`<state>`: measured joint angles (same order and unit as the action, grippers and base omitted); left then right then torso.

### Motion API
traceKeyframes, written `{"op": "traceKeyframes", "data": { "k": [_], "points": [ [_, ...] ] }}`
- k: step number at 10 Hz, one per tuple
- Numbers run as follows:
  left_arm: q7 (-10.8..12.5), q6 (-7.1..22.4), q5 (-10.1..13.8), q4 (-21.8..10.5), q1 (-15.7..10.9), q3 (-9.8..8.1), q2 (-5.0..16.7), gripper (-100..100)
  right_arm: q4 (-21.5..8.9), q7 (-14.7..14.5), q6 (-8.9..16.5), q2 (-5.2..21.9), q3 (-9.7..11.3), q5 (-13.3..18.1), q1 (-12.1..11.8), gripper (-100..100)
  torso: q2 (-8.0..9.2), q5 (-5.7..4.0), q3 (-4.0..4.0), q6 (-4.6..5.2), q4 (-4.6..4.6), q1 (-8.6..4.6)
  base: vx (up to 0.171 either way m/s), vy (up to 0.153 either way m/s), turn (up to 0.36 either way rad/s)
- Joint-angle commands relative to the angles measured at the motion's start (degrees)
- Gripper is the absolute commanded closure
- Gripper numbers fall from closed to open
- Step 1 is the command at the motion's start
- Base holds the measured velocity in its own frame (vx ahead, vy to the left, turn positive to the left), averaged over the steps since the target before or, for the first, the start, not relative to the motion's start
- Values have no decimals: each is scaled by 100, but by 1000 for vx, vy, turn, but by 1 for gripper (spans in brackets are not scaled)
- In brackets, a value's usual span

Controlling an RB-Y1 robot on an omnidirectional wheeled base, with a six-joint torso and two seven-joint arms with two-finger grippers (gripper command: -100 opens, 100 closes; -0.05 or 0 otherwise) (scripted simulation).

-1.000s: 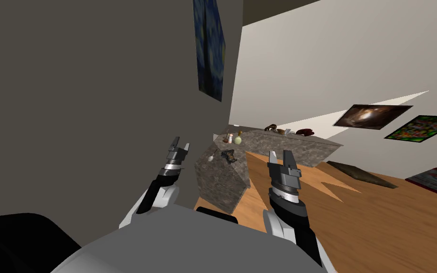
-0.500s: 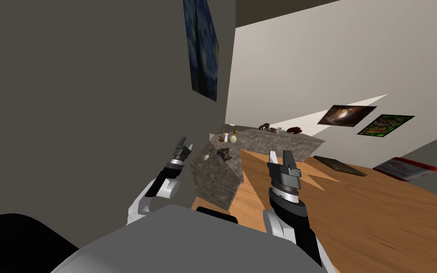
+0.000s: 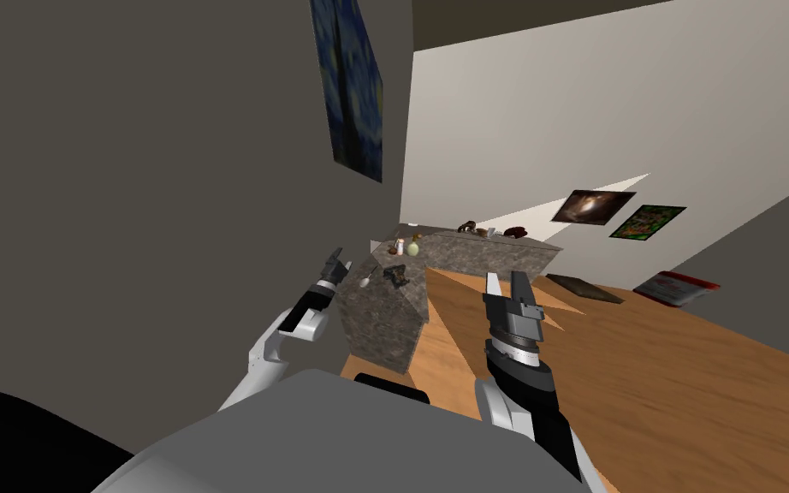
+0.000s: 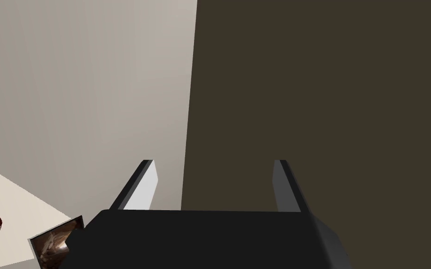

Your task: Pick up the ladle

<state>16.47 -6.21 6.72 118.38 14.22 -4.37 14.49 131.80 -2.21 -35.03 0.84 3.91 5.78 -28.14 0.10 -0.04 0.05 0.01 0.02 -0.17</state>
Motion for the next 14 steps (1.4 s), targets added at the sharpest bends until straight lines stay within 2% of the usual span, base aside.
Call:
{"op": "traceKeyframes", "data": {
  "k": [1,2,3,4,5,6,7,8,9,10,12,13,14],
  "points": [
    [134,213,23,-132,-118,-57,113,-100,0,0,0,0,0,0,0,0,0,0,0,0,0,0,-20,-44,-81],
    [334,417,25,-357,-376,-127,255,-100,0,0,0,0,0,0,0,0,-1,0,-1,-2,0,3,-23,-70,-148],
    [334,532,25,-357,-376,-127,255,-100,0,0,0,0,0,0,0,0,-1,-1,0,0,0,-5,-20,-57,-65],
    [542,722,26,-591,-627,-202,398,-100,0,0,0,0,0,0,-1,0,-1,-1,0,-3,0,-3,-24,-60,-144],
    [542,862,26,-591,-642,-202,398,-100,0,0,0,0,0,0,0,0,-1,-1,0,0,0,-4,-26,-53,-93],
    [755,1065,27,-807,-884,-282,541,-100,0,0,0,0,0,0,0,0,1,-1,1,-3,0,-2,-34,-69,-161],
    [755,1199,27,-833,-914,-282,541,-100,0,0,0,0,0,0,0,0,3,-2,2,-1,1,-5,-16,-50,-71],
    [973,1363,25,-1070,-1133,-369,684,-100,0,0,0,0,0,0,-1,0,0,-1,0,-4,0,0,-11,-61,-141],
    [973,1512,25,-1084,-1187,-369,684,-100,0,0,0,0,0,0,0,0,-3,-1,-2,-1,-1,-2,-14,-49,-78],
    [1194,1671,22,-1345,-1419,-463,826,-100,0,0,0,0,0,0,-1,0,-3,0,-1,-4,-1,0,-28,-61,-170],
    [1194,1886,22,-1345,-1462,-463,826,-100,0,0,0,0,0,0,-1,0,-1,-1,0,-4,0,-1,-9,-37,-29],
    [1418,2089,15,-1615,-1734,-565,967,-100,0,0,0,0,-1,0,-1,0,-3,1,-1,-6,-1,9,-14,-45,-145],
    [1418,2233,15,-1615,-1734,-565,967,-100,0,0,0,0,0,0,0,0,-1,1,-1,-2,0,4,-10,-43,-102]
  ]
}}
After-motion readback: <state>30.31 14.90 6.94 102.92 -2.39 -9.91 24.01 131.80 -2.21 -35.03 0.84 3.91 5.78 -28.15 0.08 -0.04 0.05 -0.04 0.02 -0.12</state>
